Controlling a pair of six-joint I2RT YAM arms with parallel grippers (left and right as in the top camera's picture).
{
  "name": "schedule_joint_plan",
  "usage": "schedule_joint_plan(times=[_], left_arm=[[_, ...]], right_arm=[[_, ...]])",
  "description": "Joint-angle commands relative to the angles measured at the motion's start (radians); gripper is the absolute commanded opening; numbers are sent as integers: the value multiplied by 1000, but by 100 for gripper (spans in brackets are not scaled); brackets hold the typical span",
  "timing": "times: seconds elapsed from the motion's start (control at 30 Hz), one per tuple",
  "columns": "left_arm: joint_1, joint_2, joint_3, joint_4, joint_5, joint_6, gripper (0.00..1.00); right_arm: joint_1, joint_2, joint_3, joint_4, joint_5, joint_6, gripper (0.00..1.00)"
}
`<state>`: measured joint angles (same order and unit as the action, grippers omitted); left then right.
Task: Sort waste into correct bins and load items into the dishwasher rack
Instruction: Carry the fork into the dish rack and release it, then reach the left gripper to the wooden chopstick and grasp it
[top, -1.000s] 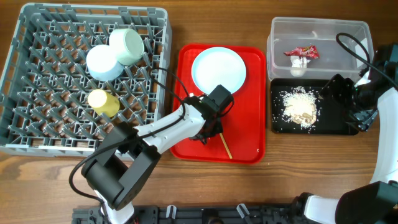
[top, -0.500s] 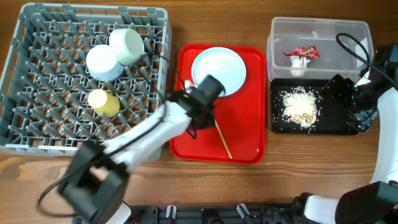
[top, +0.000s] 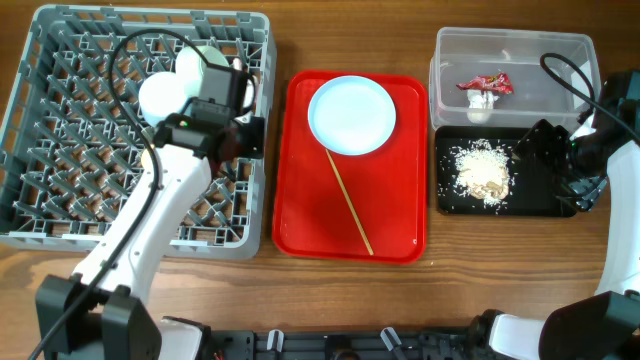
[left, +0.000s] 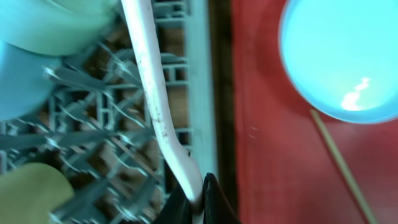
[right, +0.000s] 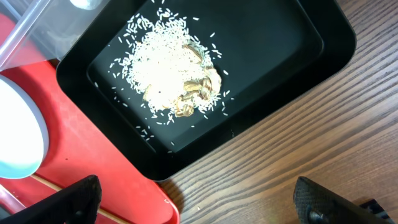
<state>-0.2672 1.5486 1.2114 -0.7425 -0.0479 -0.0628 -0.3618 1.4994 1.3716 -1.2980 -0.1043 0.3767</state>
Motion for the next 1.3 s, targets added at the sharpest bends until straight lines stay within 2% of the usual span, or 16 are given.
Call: schedule_joint_plan(times=[0.0,0.13,0.17,0.23,0.33,0.37,0.53,0.63,0.77,0.8,0.83,0.87,0.93,1.07,1.27], left_arm=[[30,59,10,25,2,60,4],[30,98,10,29,2,60,4],[30,105,10,30,2,60,8],[30,122,10,30,1,60,25],[30,121,10,37,-8,59,31],[30,116,11,43,-20,59,37],[29,69,50,44,-43,57,38],[17,24,65,47,11,18,38],[-40,2,65,40,188,-148,37],[-60,5,65,31,202,-221,37],[-105,18,65,9,200,-346,39],[-134,27,65,-1,200,-407,42],[-193,56,64,-5,200,-513,42],[-334,152,64,-6,113,-658,41],[-456,298,64,10,103,-794,42]], right_arm=[[-2,-16,23,-1,-8,-11,100],[-2,-16,23,-2,-8,-11,100],[-2,-16,23,-2,-8,-10,100],[-2,-16,24,-2,-8,-11,100],[-2,-16,23,-2,-8,-11,100],[-2,-16,23,-2,-8,-11,100],[-2,-16,23,-1,-8,-10,100],[-2,-16,23,-1,-8,-11,100],[-2,-16,23,-1,-8,-10,100],[-2,-16,23,-1,-8,-10,100],[-2,-16,23,-1,-8,-10,100],[-2,-16,23,-1,-8,-11,100],[-2,-16,23,-1,-8,-11,100],[-2,-16,24,-1,-8,-11,100],[-2,-16,23,-1,-8,-11,100]])
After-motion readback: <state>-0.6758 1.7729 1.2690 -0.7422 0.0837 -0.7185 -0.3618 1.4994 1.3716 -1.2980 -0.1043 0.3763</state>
